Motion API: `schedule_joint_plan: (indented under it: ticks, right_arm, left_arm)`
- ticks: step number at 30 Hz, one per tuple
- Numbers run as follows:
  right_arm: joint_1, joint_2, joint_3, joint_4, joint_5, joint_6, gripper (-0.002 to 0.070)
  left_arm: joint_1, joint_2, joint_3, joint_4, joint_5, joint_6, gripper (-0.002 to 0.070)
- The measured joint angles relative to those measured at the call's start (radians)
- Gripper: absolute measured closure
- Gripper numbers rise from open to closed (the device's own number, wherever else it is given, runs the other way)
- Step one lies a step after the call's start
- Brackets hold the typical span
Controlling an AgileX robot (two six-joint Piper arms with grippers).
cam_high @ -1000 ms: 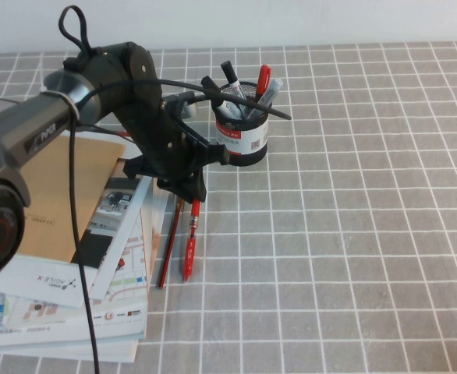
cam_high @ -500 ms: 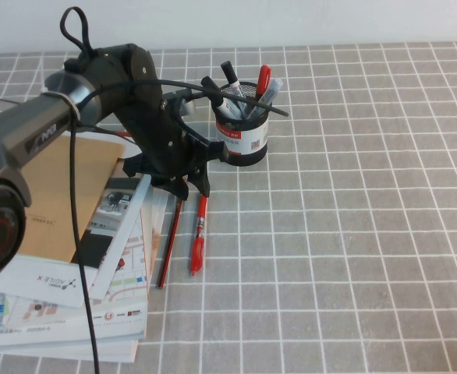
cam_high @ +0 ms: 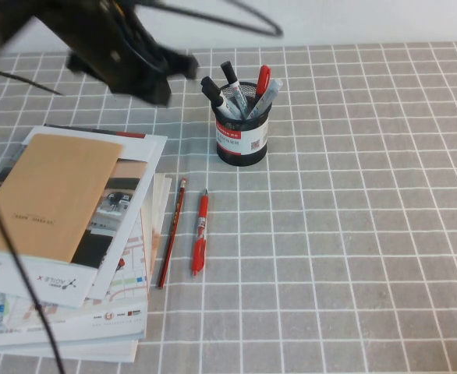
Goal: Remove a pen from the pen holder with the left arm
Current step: 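Take a marker out of the pen holder and lay it on the table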
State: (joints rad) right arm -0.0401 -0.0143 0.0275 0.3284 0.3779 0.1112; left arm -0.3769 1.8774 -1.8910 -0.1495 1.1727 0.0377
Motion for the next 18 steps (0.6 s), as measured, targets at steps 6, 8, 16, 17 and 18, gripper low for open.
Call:
schedule_joint_plan:
  ticks: [6,8,16,17,18]
  right_arm:
    - [0.000,0.000,0.000,0.000,0.000,0.000,0.0689]
    - [0.000,0.000,0.000,0.000,0.000,0.000,0.0689]
    - [0.000,0.000,0.000,0.000,0.000,0.000,0.0689]
    - [0.000,0.000,0.000,0.000,0.000,0.000,0.0689]
    - [0.000,0.000,0.000,0.000,0.000,0.000,0.0689]
  left_arm:
    - [-0.038,-0.285,0.133,0.017,-0.080,0.043,0.0676]
    - [-0.082,-0.392,0.251,0.017,-0.132,0.053,0.0676]
    - [-0.262,-0.852,0.832,0.013,-0.382,0.011,0.0676]
    - [-0.272,-0.895,0.896,0.013,-0.387,-0.009,0.0676]
    - [-0.278,-0.949,0.956,0.013,-0.391,-0.031,0.0677]
